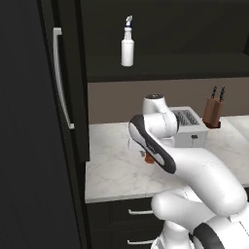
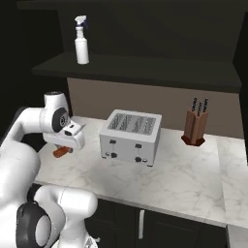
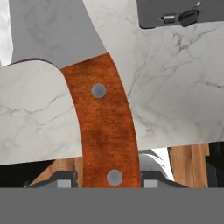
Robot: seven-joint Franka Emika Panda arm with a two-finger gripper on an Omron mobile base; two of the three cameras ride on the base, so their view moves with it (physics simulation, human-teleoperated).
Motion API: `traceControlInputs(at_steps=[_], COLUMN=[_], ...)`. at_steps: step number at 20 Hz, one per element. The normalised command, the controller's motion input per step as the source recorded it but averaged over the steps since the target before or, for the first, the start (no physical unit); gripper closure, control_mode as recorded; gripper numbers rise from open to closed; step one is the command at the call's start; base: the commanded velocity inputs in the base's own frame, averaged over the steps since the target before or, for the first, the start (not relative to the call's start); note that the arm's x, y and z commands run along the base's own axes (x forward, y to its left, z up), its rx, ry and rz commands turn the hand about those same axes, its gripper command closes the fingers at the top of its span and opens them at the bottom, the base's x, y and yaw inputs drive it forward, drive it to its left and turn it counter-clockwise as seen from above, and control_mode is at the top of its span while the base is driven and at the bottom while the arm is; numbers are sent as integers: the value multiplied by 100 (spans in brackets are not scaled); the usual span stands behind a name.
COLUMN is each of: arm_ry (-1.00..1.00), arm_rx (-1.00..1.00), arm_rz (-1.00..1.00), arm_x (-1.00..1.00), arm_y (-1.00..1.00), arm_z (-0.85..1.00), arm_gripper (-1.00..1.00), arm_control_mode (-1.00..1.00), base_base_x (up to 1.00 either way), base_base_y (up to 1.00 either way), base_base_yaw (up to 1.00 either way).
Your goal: Move the cutting board and knife to the sink. Then move spray from the cabinet to the counter.
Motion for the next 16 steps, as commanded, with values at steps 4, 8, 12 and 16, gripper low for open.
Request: traceControlInputs(at_steps=[4,8,12,16], arm_ry=[-7,-5,-8,-13], arm_rx=[5,6,6,5], arm_rz=[0,0,0,0], arm_x=[-32,-31,-37,-36], arm_y=[-6,-6,-7,-8], arm_z=[25,26,28,28], arm_gripper=[100,100,100,100], arm_control_mode=[-100,-100,-100,-100], base_base_x=[0,0,0,0], base_base_y=[0,0,0,0], base_base_yaw=[0,0,0,0])
